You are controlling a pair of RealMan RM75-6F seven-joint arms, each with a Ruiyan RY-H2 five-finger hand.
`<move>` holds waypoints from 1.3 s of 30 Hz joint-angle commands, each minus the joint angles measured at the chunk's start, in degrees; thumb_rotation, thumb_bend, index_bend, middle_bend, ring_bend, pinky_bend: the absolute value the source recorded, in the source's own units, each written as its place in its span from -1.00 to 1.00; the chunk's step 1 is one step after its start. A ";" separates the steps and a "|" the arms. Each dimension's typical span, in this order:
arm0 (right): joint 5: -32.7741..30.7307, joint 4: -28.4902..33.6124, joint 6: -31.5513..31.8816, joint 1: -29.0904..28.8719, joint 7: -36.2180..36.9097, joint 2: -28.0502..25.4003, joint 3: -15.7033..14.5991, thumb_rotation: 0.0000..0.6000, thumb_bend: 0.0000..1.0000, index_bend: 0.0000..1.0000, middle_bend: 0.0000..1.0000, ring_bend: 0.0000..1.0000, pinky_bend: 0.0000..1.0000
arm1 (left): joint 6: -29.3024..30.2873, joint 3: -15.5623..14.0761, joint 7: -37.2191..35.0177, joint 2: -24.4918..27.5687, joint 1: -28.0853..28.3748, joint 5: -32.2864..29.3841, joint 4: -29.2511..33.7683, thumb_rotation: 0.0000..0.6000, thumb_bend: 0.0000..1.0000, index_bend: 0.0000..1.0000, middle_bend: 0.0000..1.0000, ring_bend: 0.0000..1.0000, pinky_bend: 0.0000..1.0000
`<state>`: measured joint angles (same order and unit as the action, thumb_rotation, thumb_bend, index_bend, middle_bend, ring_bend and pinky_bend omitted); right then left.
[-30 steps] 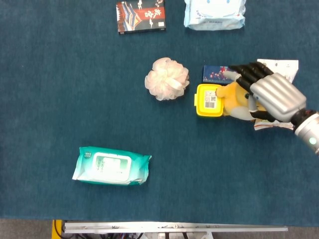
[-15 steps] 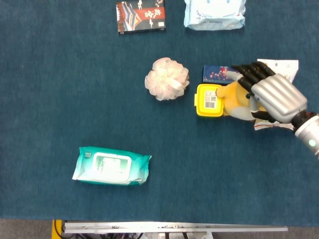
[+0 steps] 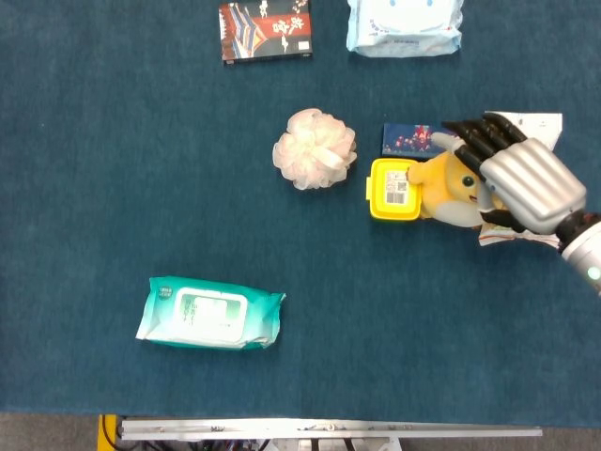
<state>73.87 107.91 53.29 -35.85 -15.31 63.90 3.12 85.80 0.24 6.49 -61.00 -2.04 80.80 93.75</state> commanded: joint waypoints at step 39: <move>2.19 0.68 3.74 1.90 2.79 -0.76 1.04 0.65 0.95 -0.85 -0.87 -1.00 -0.96 | -0.08 0.05 -0.84 0.79 -0.07 0.11 0.95 1.00 -1.00 -0.67 -0.86 -0.74 -0.90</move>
<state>75.62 108.35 56.52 -34.16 -12.87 63.59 3.79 85.73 0.29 5.66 -60.23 -2.13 80.89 94.67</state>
